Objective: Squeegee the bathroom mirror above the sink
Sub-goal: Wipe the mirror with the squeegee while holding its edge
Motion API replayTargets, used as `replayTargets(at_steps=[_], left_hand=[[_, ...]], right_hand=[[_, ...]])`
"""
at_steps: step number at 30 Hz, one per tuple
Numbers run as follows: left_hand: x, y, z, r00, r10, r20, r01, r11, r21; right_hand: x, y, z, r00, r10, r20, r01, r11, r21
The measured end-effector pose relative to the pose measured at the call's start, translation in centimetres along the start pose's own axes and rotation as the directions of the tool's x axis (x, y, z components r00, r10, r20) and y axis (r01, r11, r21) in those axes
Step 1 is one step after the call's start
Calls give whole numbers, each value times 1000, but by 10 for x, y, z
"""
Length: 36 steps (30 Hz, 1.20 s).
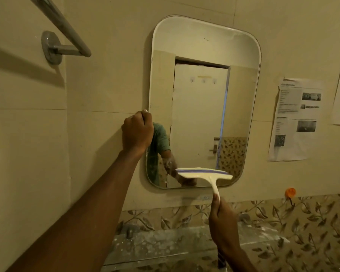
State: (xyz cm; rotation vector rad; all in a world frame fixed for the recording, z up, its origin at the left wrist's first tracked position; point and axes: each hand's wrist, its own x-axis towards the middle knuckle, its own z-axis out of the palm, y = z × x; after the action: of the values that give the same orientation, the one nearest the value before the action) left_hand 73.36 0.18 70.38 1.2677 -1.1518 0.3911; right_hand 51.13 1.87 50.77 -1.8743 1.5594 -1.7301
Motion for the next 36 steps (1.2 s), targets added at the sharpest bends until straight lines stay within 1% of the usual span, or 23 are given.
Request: replayTargets(at_steps=[1, 3, 6, 8, 10, 14, 19, 24, 28, 30, 33, 36], left_hand=[[-1, 0, 0, 1000, 3, -1, -3, 1000, 6], [-3, 0, -1, 1000, 8, 0, -8, 1000, 8], [-5, -3, 0, 1000, 17, -5, -17, 1000, 11], [-5, -5, 1, 1000, 21, -8, -21, 1000, 18], [-7, -6, 1, 1000, 22, -10, -21, 1000, 13], [-8, -3, 0, 1000, 11, -5, -11, 1000, 5], [-10, -2, -1, 1000, -4, -3, 4, 1000, 12], [-11, -2, -2, 1000, -3, -1, 3, 1000, -13], [-11, 1, -5, 1000, -17, 6, 17, 1000, -3], [-11, 1, -4, 1000, -7, 4, 7, 1000, -11], [-10, 1, -4, 1000, -4, -16, 4, 1000, -18], [-9, -2, -3, 1000, -24, -8, 24, 998, -61]], right_hand=[[-4, 4, -1, 1000, 16, 13, -15, 1000, -12], [3, 0, -9, 1000, -7, 23, 7, 1000, -20], [39, -30, -23, 993, -112, -40, 113, 994, 11], [66, -48, -28, 988, -131, -77, 135, 990, 39], [75, -50, -26, 987, -142, -80, 146, 988, 41], [31, -13, -8, 996, -79, -49, 79, 997, -7], [-20, 28, 6, 999, 38, 32, -36, 998, -56], [-23, 30, 3, 997, 53, 56, -49, 996, -69], [-27, 32, -6, 991, 76, 113, -68, 995, -73], [-30, 34, -9, 990, 91, 109, -84, 994, -70], [-21, 14, -17, 996, 68, 60, -68, 998, 0], [12, -27, -28, 999, -40, 3, 39, 997, 60]])
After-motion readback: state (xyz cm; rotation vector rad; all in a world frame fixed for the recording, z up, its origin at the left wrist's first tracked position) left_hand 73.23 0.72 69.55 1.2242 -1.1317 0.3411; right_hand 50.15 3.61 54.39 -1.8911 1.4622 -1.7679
